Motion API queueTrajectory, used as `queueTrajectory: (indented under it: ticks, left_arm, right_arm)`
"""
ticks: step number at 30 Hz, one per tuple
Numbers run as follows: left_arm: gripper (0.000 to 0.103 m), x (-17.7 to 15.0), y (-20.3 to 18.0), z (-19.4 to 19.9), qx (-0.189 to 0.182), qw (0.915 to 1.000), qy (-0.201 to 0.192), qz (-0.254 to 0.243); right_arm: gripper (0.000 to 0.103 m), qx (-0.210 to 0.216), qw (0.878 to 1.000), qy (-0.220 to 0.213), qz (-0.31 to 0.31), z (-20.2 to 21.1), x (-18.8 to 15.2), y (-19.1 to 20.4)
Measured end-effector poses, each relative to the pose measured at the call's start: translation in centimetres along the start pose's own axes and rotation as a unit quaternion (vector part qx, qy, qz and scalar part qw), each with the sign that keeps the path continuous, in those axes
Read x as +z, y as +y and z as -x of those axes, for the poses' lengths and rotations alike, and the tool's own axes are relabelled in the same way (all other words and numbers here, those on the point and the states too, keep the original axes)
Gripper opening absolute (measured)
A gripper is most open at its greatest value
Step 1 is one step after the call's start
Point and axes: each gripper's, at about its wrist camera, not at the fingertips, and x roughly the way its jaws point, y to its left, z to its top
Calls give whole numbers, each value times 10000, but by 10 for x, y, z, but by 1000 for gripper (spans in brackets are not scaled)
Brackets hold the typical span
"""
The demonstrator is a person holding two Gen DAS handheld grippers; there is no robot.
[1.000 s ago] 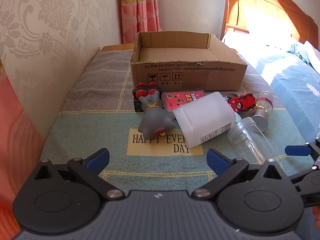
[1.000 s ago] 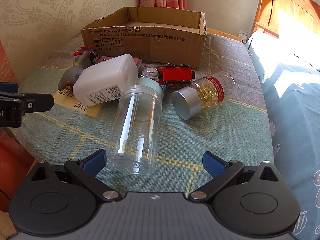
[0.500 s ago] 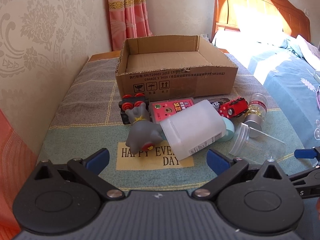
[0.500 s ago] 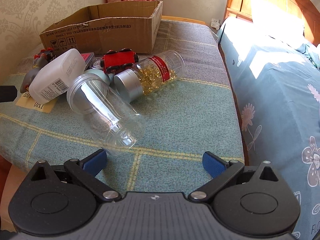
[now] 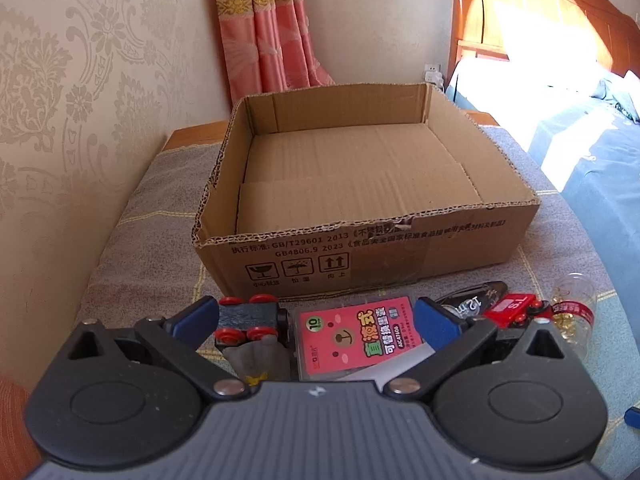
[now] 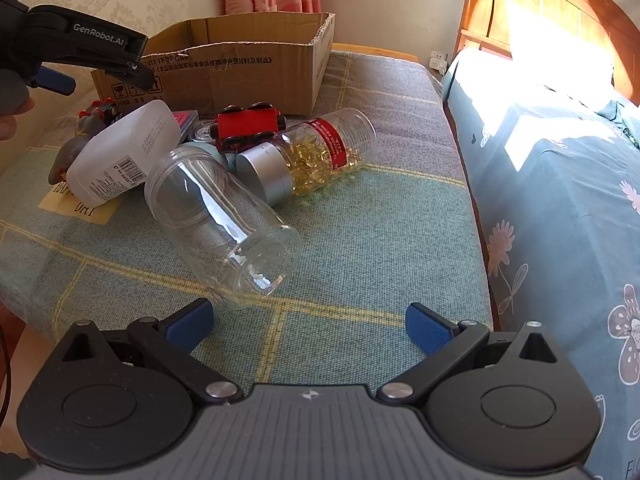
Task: Organize rigid objects
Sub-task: 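Move the right tool toward the clear plastic jar while the left tool approaches the white plastic bottle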
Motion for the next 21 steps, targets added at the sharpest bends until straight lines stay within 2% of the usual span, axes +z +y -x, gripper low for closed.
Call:
queueTrajectory:
  ticks: [4,11,21]
  left_arm:
    - [102,-6,-9,-6,48,9995,159,-264]
    - [102,-33,-16,16,-315,9973,312,-578]
    - [102,-81,-14,65,-870,9903,-128,-1077]
  right_arm:
    - [103,42,10000,9,42,2,-1,-1]
    - [103,74,9999,2,79,1,-1,-2]
    - [103,98,9999,-45,120,2,-3,-1]
